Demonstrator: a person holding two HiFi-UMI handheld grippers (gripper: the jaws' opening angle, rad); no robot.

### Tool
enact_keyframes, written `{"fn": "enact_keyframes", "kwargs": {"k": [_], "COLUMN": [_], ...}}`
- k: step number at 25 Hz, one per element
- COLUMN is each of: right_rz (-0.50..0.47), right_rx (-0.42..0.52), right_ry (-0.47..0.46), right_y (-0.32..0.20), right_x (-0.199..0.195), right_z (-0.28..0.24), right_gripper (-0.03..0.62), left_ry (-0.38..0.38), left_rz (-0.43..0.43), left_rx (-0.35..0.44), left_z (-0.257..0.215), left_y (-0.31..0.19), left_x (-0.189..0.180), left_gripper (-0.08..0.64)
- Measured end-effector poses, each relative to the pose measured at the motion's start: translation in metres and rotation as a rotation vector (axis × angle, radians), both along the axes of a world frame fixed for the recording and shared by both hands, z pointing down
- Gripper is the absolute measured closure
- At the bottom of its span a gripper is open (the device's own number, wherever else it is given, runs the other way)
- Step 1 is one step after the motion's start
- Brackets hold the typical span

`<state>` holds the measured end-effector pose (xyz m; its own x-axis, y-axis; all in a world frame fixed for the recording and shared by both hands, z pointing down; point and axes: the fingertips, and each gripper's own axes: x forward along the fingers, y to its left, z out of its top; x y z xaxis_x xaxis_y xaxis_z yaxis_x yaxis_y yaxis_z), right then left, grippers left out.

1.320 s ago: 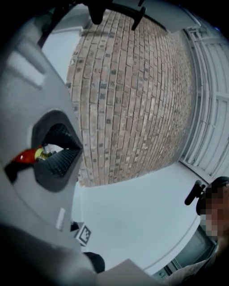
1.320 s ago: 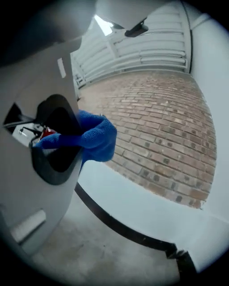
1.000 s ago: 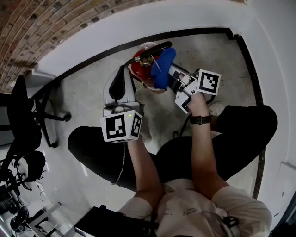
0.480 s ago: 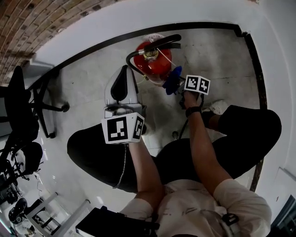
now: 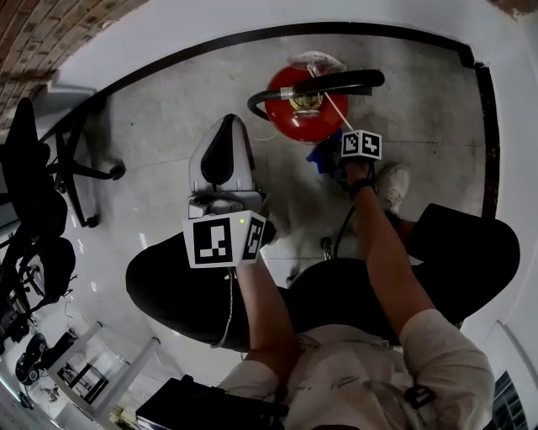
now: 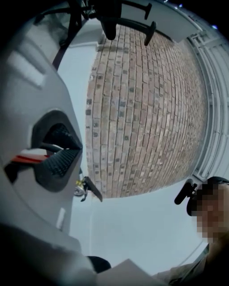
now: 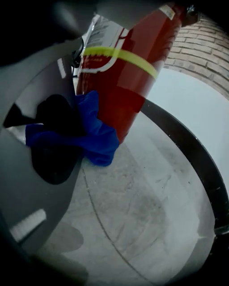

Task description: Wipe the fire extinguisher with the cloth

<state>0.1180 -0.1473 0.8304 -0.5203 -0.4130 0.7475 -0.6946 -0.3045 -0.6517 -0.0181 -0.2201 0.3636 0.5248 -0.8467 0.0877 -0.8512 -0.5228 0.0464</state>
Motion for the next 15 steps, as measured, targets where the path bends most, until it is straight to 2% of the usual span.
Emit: {"fn": "enact_keyframes", "kwargs": {"k": [1,3,6,8,11,13,15], "right_rz": [0.006,0.071,0.203,0.204,0.007,-0.136,-0.255], "right_rx": [0.015,0.113,0.335,0.505,0.711,0.761,0.741], "right_ry": [-0.028,-0.138,-0.361,-0.472,-0.571,-0.595,-0.609], "right_y": [-0.004,-0.020,-0.057,-0.082,-0.108,-0.119,-0.128], "right_x": [0.006,0.031,0.077,0.105,0.110,0.093,0.071], "right_z": [-0.014,-0.063,-0.185,-0.268,-0.368,-0.408,-0.421], "right_gripper": [0.532,0.532,0.531,0.531,0.531,0.531,0.531], "left_ry": [0.001,-0.002,0.013,0.023,0.011,0.003,0.003], "left_rz": [0.007,0.030,0.063,0.074,0.087,0.101,0.113], "left_rx": [0.006,0.026,0.054,0.065,0.075,0.087,0.096], "left_z": [-0.004,-0.016,-0.040,-0.054,-0.069,-0.080,-0.089], "left_y": [-0.006,-0.018,-0.038,-0.054,-0.074,-0.085,-0.095], "left_x": [0.000,0.001,0.003,0.007,0.020,0.029,0.037], "left_gripper": [0.560,0.560,0.560,0.560,0.560,0.560,0.560]}}
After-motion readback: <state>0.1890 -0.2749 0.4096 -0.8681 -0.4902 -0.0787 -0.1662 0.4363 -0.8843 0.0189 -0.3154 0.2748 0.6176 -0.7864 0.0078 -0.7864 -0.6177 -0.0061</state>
